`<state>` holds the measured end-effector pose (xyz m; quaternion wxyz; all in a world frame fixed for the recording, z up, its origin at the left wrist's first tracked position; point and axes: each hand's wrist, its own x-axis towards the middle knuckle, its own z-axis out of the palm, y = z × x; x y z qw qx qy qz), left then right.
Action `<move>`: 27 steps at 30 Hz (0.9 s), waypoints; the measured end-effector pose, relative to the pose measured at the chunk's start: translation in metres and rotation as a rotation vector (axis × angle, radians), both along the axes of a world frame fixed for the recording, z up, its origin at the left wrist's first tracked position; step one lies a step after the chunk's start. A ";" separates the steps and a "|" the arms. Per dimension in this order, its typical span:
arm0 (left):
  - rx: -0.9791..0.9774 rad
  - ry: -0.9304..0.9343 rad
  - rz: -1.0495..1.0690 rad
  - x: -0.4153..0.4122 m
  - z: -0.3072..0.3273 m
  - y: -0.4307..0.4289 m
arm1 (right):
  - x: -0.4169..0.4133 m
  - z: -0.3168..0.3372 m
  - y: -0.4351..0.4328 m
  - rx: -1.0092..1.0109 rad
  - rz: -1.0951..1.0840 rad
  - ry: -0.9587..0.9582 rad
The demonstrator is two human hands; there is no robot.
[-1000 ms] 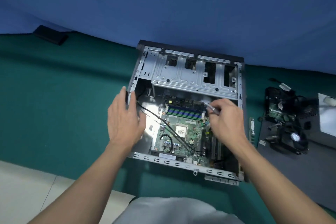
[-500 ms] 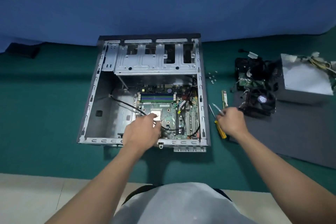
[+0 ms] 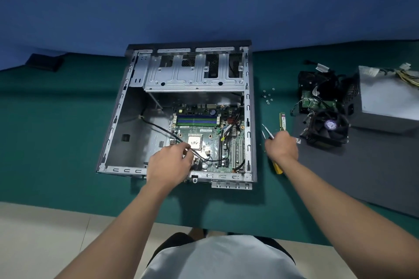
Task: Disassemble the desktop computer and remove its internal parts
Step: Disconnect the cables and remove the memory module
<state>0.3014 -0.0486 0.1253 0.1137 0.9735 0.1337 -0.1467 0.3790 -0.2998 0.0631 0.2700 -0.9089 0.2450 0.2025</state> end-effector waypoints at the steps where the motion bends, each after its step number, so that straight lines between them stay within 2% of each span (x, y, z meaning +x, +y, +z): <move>1: -0.005 -0.003 0.002 0.000 0.000 0.000 | 0.003 0.004 -0.004 0.031 -0.005 -0.010; 7: -0.094 -0.075 -0.024 0.002 0.000 0.011 | 0.018 0.048 -0.002 0.251 -0.017 -0.232; 9: -0.055 -0.135 -0.069 0.003 0.000 0.022 | 0.023 0.067 0.006 0.311 0.033 -0.294; 13: 0.110 -0.182 -0.108 0.004 0.004 0.052 | 0.028 0.101 0.039 0.299 0.267 -0.406; 19: 0.273 -0.194 -0.092 0.007 0.006 0.106 | 0.027 0.118 0.107 0.402 0.470 -0.375; 25: 0.250 -0.160 -0.113 0.023 0.004 0.144 | 0.039 0.101 0.166 0.313 0.634 -0.297; 27: 0.189 -0.158 -0.105 0.027 0.002 0.152 | 0.046 0.091 0.182 0.273 0.695 -0.263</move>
